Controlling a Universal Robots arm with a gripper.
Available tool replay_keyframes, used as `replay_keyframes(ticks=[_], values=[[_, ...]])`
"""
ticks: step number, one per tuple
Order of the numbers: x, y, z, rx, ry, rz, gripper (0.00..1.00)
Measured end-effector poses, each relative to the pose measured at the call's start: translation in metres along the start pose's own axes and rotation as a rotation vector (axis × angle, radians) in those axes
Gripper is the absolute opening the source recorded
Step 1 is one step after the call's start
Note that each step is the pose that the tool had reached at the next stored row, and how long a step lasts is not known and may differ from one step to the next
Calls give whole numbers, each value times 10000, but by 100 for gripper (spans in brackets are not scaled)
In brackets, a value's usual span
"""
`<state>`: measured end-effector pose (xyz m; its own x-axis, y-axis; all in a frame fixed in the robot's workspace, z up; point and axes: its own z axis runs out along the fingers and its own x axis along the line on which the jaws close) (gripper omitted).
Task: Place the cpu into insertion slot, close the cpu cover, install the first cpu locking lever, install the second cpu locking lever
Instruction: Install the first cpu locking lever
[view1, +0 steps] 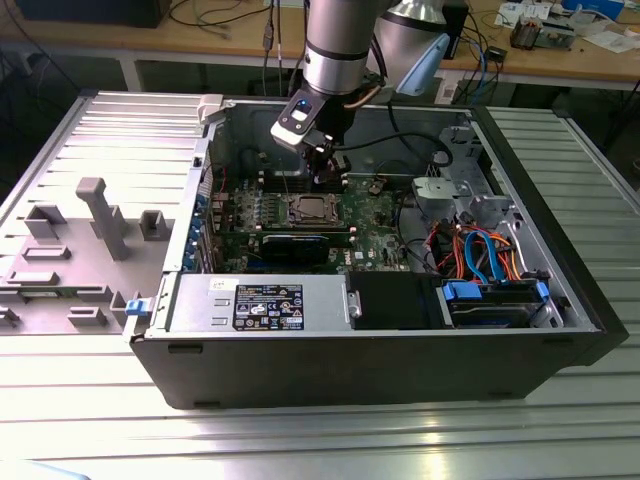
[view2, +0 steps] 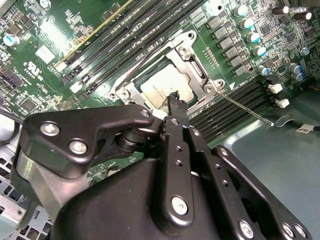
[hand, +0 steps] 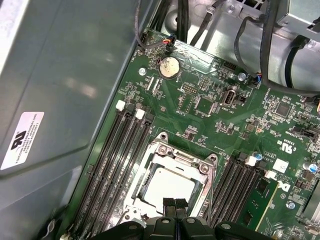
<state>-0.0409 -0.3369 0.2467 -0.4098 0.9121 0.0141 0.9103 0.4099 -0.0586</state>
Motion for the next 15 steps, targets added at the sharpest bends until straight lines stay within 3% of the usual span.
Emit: replay_keyframes(ticks=[15], values=[[0, 0, 0, 6, -26, -445, 11]])
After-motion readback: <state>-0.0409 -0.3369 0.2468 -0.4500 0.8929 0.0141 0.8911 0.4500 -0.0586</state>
